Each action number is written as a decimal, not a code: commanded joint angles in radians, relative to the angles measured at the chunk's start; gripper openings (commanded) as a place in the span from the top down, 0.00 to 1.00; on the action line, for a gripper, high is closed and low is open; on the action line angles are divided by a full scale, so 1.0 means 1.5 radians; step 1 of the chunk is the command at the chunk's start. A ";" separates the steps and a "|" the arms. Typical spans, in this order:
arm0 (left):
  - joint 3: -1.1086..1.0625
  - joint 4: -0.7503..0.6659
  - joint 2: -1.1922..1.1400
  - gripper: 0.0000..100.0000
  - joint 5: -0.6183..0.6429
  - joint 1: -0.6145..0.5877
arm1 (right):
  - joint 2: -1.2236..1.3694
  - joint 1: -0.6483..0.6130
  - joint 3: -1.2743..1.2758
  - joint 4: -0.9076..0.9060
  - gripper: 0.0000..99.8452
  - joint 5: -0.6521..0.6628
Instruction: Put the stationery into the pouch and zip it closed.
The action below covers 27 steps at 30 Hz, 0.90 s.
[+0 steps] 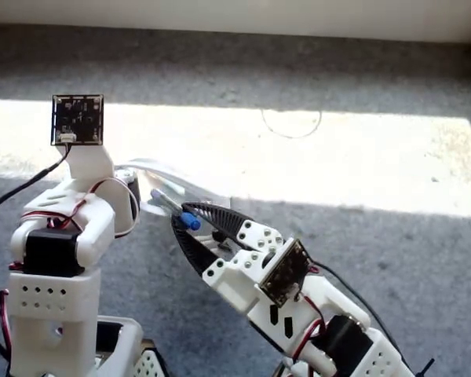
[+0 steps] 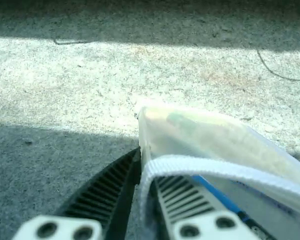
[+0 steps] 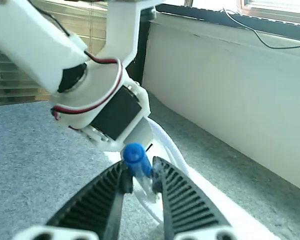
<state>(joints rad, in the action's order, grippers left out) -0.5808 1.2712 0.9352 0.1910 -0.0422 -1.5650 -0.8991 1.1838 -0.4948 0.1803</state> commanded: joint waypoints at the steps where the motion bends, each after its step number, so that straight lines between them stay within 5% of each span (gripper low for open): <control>1: 0.009 -0.005 0.011 0.99 0.006 -0.010 | -0.007 -0.015 -0.039 -0.001 0.99 0.007; 4: 0.009 -0.004 0.011 0.99 0.006 -0.010 | -0.007 -0.015 -0.039 -0.001 0.98 0.005; 11: 0.009 -0.002 0.011 0.99 0.006 -0.010 | -0.008 -0.014 -0.026 -0.005 0.78 0.002; 27: 0.008 -0.002 0.011 0.99 0.006 -0.010 | -0.012 -0.014 -0.018 -0.005 0.78 0.002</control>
<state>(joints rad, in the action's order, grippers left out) -0.5808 1.2712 0.9352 0.1910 -0.0437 -1.5650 -0.9099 1.1838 -0.4948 0.1788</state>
